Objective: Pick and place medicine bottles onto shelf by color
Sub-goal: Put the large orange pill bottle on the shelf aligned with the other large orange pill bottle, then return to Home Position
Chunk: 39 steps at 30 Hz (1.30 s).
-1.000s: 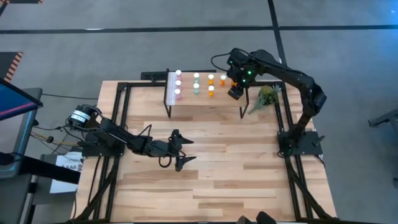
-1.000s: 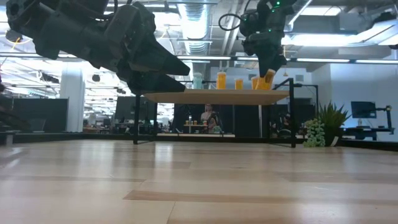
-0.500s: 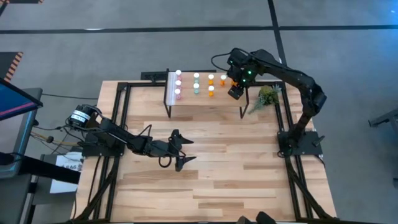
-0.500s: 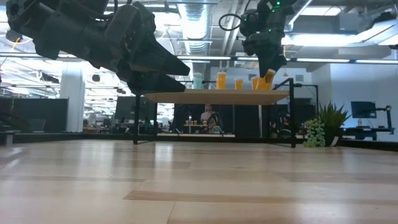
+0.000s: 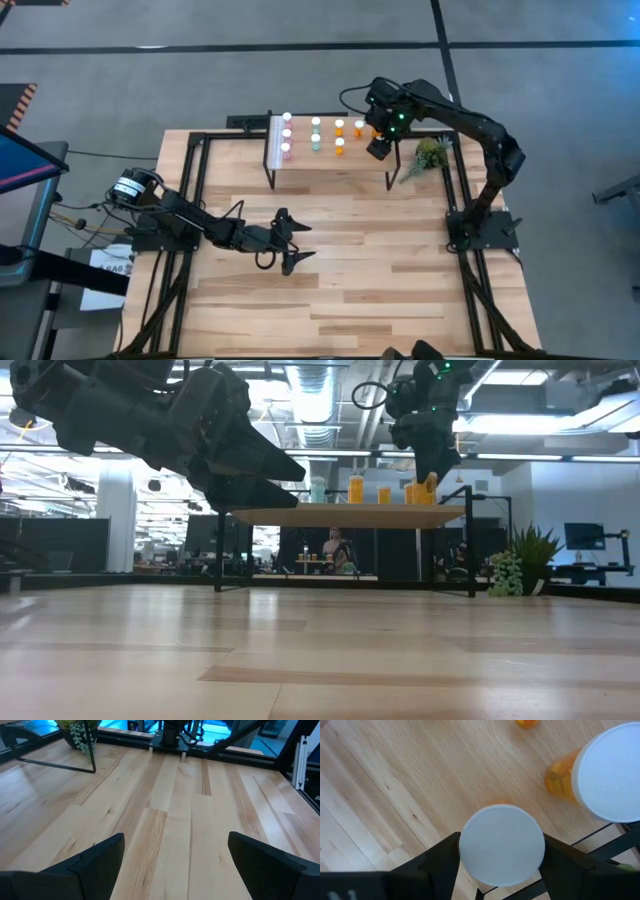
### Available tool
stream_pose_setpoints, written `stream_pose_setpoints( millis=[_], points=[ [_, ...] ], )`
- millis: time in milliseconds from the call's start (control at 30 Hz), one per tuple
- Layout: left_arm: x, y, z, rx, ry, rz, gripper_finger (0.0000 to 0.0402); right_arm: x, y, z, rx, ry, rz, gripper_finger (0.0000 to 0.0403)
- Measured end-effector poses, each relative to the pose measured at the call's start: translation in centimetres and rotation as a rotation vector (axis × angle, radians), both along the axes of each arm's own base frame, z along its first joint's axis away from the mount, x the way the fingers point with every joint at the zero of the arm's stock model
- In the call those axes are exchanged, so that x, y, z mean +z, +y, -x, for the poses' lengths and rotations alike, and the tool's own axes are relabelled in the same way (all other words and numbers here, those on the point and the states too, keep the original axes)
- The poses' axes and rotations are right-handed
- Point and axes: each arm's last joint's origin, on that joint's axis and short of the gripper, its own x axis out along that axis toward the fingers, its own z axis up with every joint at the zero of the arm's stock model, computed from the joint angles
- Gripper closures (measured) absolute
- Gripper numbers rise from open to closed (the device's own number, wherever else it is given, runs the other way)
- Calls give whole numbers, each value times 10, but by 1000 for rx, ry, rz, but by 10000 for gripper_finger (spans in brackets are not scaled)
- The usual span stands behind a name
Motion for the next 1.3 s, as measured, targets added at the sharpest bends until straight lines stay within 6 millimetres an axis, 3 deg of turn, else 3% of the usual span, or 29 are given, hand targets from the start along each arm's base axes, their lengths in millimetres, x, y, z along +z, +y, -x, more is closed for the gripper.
stream_pose_setpoints(
  millis=[367, 867, 1033, 1167, 1300],
  points=[
    [0, 0, 0, 0, 0, 0, 58, 4, 2, 4, 48, 29, -8, 126],
    [-1, 0, 0, 5, 12, -5, 58, 74, 19, 25, 34, -51, 51, 126],
    [-3, -1, 2, 20, 29, -7, 58, 100, 48, 49, 39, -149, 119, 126],
    [-3, -5, 3, 36, 31, -23, 58, 120, 84, 70, 72, -325, 208, 126],
    [-3, -5, 3, 56, 24, -36, 58, 120, 123, 85, 149, -553, 273, 126]
  ],
)
